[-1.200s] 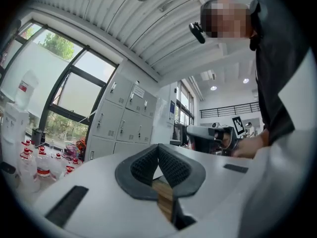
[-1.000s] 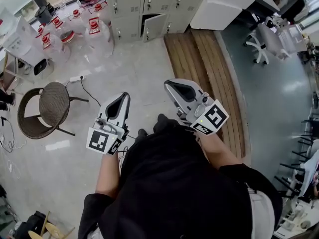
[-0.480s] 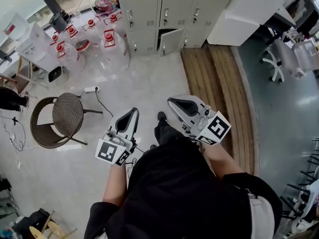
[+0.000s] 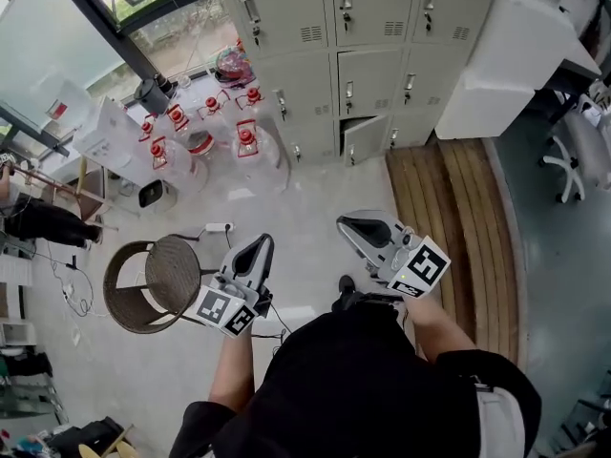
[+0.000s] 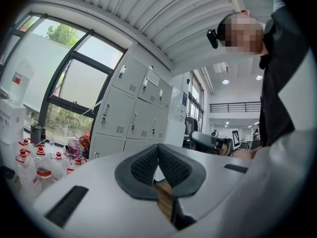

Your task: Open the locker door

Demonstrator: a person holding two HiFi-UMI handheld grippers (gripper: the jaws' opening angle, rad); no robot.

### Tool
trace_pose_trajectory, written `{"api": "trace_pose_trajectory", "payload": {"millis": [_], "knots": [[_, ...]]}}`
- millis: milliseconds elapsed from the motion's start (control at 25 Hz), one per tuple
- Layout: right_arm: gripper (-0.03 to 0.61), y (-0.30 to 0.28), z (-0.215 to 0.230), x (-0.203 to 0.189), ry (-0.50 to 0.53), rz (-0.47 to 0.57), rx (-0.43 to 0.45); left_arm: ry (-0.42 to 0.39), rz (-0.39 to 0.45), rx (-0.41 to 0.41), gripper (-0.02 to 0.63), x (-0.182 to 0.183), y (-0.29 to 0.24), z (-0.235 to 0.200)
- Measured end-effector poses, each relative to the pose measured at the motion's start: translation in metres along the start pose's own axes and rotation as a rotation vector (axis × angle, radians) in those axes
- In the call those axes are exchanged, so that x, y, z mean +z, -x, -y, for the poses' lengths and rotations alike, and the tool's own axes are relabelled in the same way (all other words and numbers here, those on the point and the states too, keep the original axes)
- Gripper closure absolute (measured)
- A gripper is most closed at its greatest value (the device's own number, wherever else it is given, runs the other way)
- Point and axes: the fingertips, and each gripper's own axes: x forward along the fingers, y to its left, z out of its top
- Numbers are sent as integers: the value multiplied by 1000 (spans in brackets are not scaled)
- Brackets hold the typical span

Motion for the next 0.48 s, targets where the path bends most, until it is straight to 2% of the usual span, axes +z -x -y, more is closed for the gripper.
{"api": "trace_pose_trajectory", "payload": {"millis": [240, 480], "knots": [[568, -12, 72, -6, -37, -12, 5, 50, -11, 0, 598, 19, -52, -35], [568, -46, 106, -20, -47, -50, 40, 52, -20, 22, 598, 33, -70, -75]]}}
